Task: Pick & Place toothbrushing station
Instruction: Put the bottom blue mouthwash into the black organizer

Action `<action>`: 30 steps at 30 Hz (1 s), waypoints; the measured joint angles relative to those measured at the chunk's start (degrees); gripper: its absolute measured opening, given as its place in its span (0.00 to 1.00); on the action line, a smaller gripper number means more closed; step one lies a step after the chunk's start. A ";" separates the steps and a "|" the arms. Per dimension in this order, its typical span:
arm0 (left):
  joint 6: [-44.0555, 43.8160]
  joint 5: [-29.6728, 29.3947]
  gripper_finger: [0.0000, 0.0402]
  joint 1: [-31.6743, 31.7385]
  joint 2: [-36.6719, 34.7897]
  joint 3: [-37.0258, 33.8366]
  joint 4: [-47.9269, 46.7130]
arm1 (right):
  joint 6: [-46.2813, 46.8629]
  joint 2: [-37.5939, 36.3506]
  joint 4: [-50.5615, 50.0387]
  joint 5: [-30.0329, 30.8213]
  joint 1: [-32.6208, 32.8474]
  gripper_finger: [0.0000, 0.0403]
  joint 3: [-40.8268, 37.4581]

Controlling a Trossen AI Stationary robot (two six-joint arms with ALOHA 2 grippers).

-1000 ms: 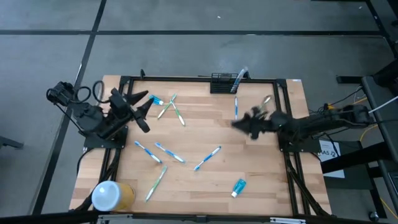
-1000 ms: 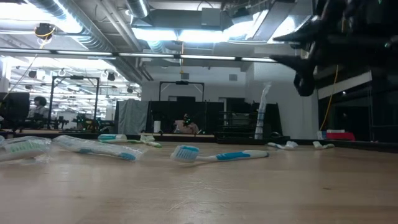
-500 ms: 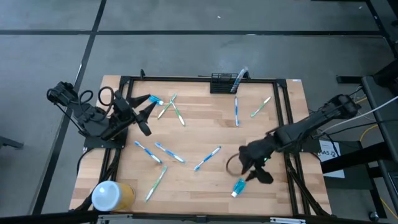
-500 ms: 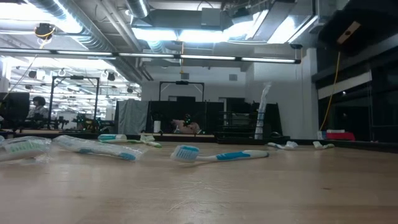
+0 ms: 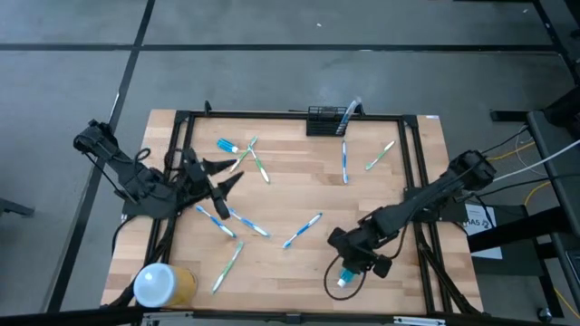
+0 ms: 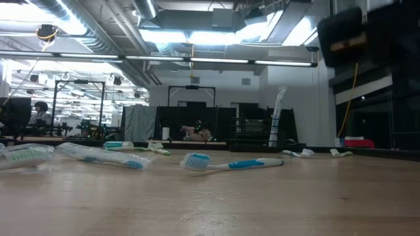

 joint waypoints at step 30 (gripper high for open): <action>21.70 -17.57 0.40 -15.99 16.36 2.34 39.07 | 12.38 19.05 4.43 11.74 9.73 0.42 14.68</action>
